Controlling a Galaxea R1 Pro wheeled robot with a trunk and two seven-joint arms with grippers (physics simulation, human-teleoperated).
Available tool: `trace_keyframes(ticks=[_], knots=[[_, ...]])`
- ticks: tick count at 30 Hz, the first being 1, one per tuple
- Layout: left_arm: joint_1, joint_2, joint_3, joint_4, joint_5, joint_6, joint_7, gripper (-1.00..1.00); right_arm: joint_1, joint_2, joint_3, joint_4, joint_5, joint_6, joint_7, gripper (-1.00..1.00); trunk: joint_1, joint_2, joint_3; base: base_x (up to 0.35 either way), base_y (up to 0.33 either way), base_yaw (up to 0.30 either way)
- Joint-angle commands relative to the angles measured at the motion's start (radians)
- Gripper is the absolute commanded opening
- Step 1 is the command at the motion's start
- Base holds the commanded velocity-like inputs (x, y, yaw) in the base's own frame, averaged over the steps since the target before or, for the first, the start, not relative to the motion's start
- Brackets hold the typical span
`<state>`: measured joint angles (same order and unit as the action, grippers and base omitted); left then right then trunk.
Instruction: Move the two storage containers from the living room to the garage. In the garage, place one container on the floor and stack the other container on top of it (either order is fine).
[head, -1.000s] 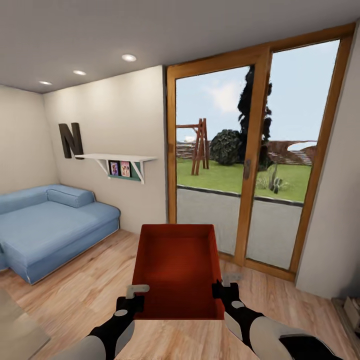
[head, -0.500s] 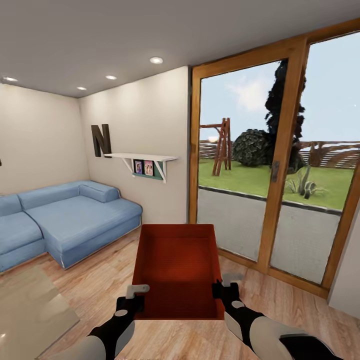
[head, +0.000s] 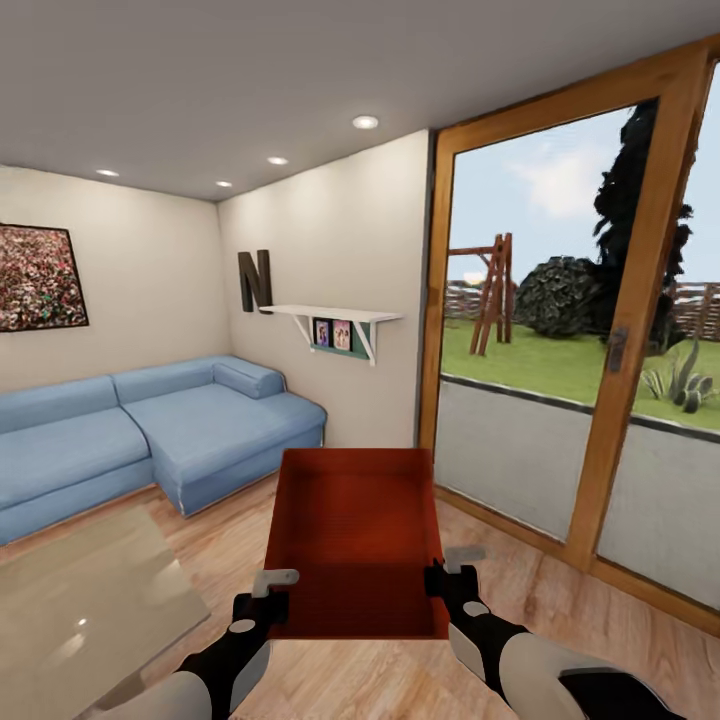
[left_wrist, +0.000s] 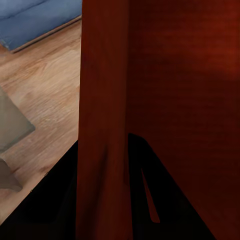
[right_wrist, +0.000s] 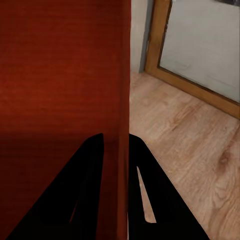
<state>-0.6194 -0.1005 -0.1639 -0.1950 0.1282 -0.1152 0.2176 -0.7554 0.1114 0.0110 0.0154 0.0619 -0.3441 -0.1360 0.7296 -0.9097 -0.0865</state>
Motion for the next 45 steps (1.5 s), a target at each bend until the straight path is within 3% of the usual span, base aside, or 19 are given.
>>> trace_keyframes(ticks=[1,45], knots=[[-0.002,0.001,0.026,-0.003,-0.007,-0.006,0.023,-1.0,-0.001,-0.006,-0.023,0.004,-0.024,-0.006,-0.011,-1.0,0.0,-0.001,-0.002,0.0,0.0,0.3],[-0.002,0.002,0.026,-0.003,-0.007,-0.006,0.023,-1.0,-0.001,-0.006,-0.023,0.004,-0.024,-0.006,-0.011,-1.0,0.0,-0.001,-0.002,0.0,0.0,0.3]])
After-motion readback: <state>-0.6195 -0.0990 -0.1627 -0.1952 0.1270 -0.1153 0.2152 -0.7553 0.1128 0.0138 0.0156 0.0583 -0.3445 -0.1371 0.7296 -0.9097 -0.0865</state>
